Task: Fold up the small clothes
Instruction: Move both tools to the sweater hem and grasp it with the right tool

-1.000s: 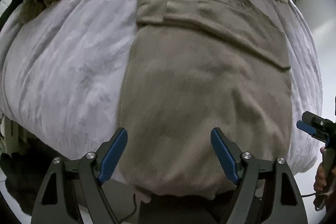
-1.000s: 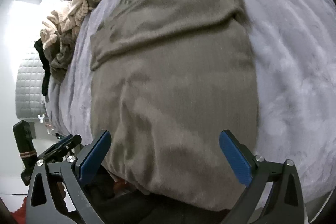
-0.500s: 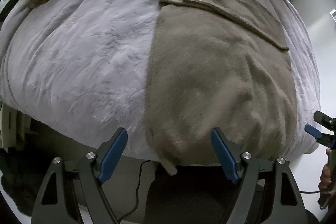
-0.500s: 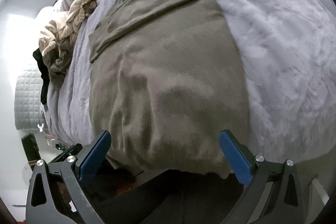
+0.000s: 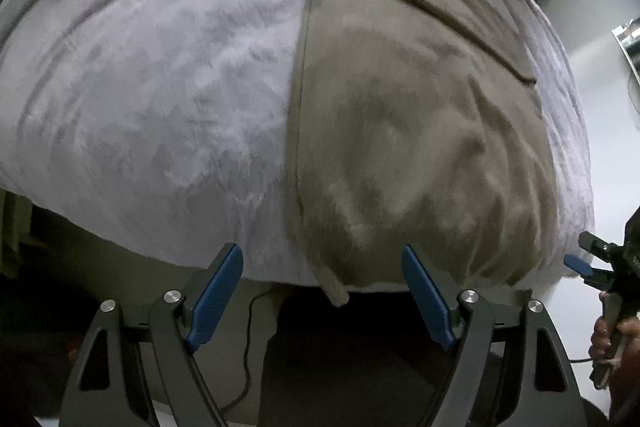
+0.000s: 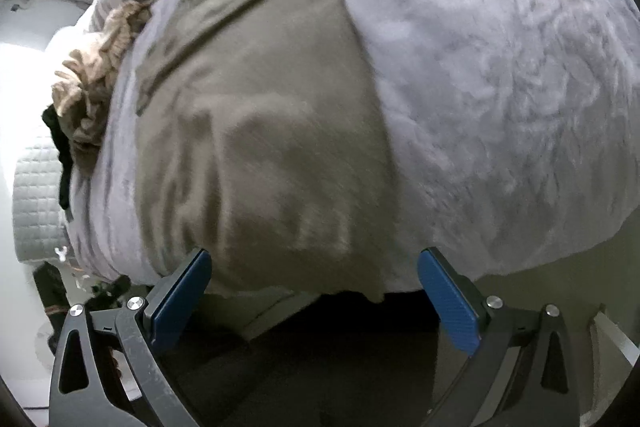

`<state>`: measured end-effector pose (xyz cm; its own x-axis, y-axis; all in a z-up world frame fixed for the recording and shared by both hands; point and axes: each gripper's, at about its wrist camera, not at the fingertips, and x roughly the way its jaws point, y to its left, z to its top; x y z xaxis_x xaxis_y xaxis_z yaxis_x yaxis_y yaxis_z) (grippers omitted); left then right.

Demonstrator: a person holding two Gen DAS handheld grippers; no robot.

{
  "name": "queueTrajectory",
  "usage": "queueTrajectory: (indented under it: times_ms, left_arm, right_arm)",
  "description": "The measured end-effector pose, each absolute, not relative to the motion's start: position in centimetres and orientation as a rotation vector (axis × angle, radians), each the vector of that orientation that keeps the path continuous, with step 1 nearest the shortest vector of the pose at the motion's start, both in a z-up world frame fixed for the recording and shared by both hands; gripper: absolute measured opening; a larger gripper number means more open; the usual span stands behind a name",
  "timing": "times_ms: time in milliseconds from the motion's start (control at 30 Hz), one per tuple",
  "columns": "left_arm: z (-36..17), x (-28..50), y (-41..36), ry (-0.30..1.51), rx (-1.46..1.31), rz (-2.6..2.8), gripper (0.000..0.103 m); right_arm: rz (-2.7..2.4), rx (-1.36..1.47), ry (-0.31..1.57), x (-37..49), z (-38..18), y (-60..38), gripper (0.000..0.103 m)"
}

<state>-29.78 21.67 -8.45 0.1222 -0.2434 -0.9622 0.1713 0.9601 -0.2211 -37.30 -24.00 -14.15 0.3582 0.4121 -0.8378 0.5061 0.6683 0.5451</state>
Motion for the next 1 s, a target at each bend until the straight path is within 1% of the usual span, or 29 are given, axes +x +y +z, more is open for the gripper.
queueTrajectory:
  times_ms: [133, 400, 633, 800, 833, 867, 900, 933, 967, 1000]
  left_arm:
    - [-10.3, -30.3, 21.9, 1.453, -0.094, -0.327, 0.082]
    - [-13.5, -29.6, 20.5, 1.486, -0.17, -0.352, 0.082]
    - [-15.0, -29.3, 19.1, 1.516, -0.235, -0.399, 0.082]
    - [-15.6, -28.6, 17.6, 1.524, -0.189, -0.41, 0.081]
    - [-15.5, -28.7, 17.5, 1.518, -0.192, -0.411, 0.08]
    - [-15.3, -28.7, 17.6, 1.509, -0.205, -0.418, 0.065]
    - [-14.9, -28.6, 17.9, 1.499, -0.218, -0.423, 0.054]
    - [-14.7, -28.6, 18.2, 1.497, -0.224, -0.426, 0.035]
    - [-14.4, -28.5, 18.5, 1.493, -0.239, -0.43, 0.02]
    - [-14.1, -28.5, 18.6, 1.491, -0.26, -0.437, 0.016]
  right_arm:
    - [-0.073, 0.884, 1.317, -38.4, -16.6, -23.4, 0.103]
    - [-0.047, 0.876, 1.366, -37.6, -19.9, -22.5, 0.103]
    - [0.035, 0.877, 1.322, -36.3, -20.0, -22.0, 0.103]
    - [0.025, 0.907, 1.324, -35.5, -20.8, -22.0, 0.103]
    - [0.025, 0.928, 1.321, -35.5, -20.9, -22.0, 0.098]
    - [0.021, 0.967, 1.32, -35.6, -20.8, -22.2, 0.089]
    - [0.015, 0.99, 1.323, -35.8, -20.8, -22.3, 0.055]
    - [-0.006, 1.006, 1.339, -36.0, -20.8, -22.6, 0.02]
    - [0.003, 1.034, 1.331, -36.2, -20.9, -22.6, 0.012]
    - [0.025, 1.068, 1.311, -36.5, -20.8, -22.8, 0.012]
